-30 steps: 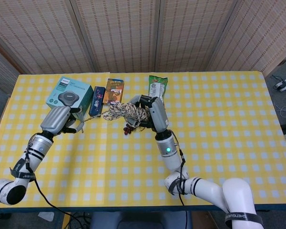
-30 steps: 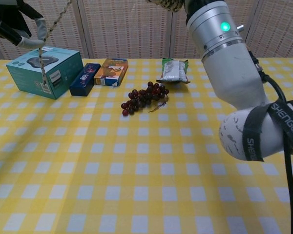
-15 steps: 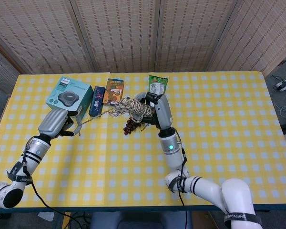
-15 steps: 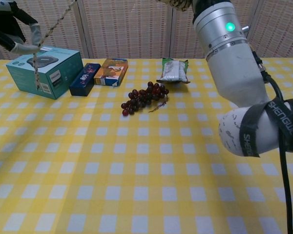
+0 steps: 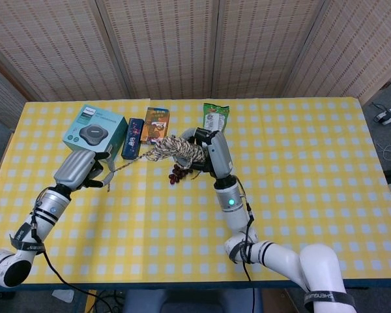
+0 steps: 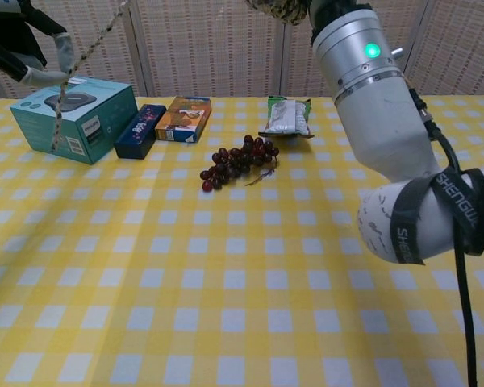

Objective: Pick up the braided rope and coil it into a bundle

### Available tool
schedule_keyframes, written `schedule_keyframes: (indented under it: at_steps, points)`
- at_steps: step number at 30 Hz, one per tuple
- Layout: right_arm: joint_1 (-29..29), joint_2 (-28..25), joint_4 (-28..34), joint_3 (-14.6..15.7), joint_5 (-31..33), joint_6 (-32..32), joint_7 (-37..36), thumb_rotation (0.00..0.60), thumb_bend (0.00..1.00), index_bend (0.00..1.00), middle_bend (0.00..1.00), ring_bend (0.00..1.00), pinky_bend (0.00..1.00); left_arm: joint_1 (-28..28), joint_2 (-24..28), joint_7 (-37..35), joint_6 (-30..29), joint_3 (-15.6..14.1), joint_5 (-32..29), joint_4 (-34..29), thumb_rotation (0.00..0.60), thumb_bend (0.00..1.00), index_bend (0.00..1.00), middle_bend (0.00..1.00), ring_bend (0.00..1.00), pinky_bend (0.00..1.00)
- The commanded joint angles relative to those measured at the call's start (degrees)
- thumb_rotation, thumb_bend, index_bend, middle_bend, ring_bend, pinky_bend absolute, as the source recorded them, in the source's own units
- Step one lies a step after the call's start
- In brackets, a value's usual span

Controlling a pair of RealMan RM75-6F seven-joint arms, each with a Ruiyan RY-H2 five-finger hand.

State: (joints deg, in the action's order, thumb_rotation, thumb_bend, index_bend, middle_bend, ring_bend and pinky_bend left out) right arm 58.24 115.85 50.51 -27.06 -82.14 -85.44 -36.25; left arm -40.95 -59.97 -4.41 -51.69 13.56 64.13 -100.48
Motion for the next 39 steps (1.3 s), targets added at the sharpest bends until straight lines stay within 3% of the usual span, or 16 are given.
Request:
schedule_keyframes:
  at_steps: [1,4,6,10,16,24,39]
  points:
    - [0.0,-0.2,0.3,0.1,-0.1,0.0,0.0,0.600,0.27,0.88,0.71,0.64,0.76,0.2,0.5,-0.7,0.2,0.1,0.4,-0.5,0.600,0.35,0.44,0.91,0.90,1.00]
    - [-0.2,-0.4,0.7,0.1,-0.2,-0.4,0.1,0.600,0.26,0.88,0.71,0.64,0.76,0.5,0.9,-1.5,0.4,0.0,0.8,-0.9,0.559,0.30,0.30,0.80,0.78,0.98]
    - [-0.4,-0.7,1.0,0.3,-0.3,-0.4,0.2,0.600,0.26,0.88,0.71,0.64,0.76,0.7,1.2,-1.7,0.5,-0.1,1.0,-1.0,0.488,0.28,0.20,0.71,0.69,0.93]
    - [-1.2,-2.1,1.6,1.7,-1.1,-0.1,0.5,0.600,0.26,0.88,0.71,0.64,0.76,1.2,1.7,-1.6,0.0,-0.3,1.1,-1.0,0.426,0.27,0.14,0.58,0.59,0.83]
    - [-3.5,-5.6,4.0,4.5,-2.8,0.2,1.8,0.600,0.26,0.88,0.71,0.64,0.76,2.6,1.5,1.2,-3.2,-0.8,0.8,0.2,0.457,0.27,0.14,0.44,0.43,0.62]
    - [-7.2,-11.0,8.7,7.2,-4.3,-0.6,3.6,0.600,0.27,0.88,0.71,0.65,0.76,5.3,-1.4,6.5,-9.8,-1.5,-0.7,4.9,0.597,0.27,0.16,0.39,0.39,0.56]
    - [-14.2,-19.4,16.0,11.4,-6.2,-2.0,5.7,0.600,0.28,0.88,0.71,0.65,0.76,11.9,-6.8,13.0,-19.9,-4.7,2.0,18.2,0.600,0.27,0.22,0.39,0.37,0.48]
